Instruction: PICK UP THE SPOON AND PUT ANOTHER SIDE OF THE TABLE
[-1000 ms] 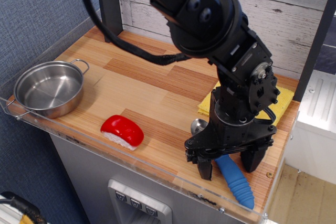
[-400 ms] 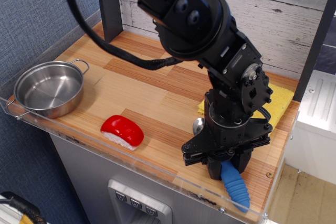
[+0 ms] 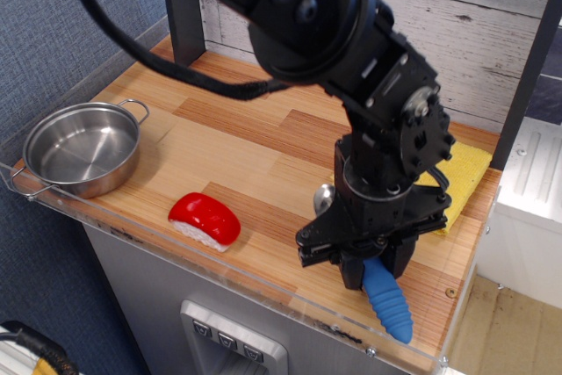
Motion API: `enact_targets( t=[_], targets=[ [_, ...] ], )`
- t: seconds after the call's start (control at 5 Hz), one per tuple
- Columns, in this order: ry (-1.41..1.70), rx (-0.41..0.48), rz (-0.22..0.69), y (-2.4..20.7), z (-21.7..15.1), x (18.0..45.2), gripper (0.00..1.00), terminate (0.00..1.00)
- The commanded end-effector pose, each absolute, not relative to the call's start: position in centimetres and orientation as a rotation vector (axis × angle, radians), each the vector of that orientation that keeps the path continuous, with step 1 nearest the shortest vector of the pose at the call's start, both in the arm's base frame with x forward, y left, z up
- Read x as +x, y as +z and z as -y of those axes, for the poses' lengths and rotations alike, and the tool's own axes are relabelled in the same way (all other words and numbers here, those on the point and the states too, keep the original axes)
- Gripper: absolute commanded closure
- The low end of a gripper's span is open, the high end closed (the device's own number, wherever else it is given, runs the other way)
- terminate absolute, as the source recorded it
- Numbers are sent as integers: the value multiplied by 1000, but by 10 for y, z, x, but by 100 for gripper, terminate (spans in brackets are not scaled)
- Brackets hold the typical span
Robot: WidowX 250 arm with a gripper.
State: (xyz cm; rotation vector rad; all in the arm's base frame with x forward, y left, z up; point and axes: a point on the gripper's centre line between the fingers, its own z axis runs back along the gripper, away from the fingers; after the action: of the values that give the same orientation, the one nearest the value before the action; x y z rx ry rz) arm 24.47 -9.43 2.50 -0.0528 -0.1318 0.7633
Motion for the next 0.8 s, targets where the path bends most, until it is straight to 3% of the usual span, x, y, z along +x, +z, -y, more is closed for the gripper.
enact_targets(
  t=[0.0,0.2,0.6],
  targets=[
    [435,-41,143,65,84,271,100,0],
    [184,-13,71,60,79,294,100,0],
    [-317,-29,137,58,74,328,100,0]
  ],
)
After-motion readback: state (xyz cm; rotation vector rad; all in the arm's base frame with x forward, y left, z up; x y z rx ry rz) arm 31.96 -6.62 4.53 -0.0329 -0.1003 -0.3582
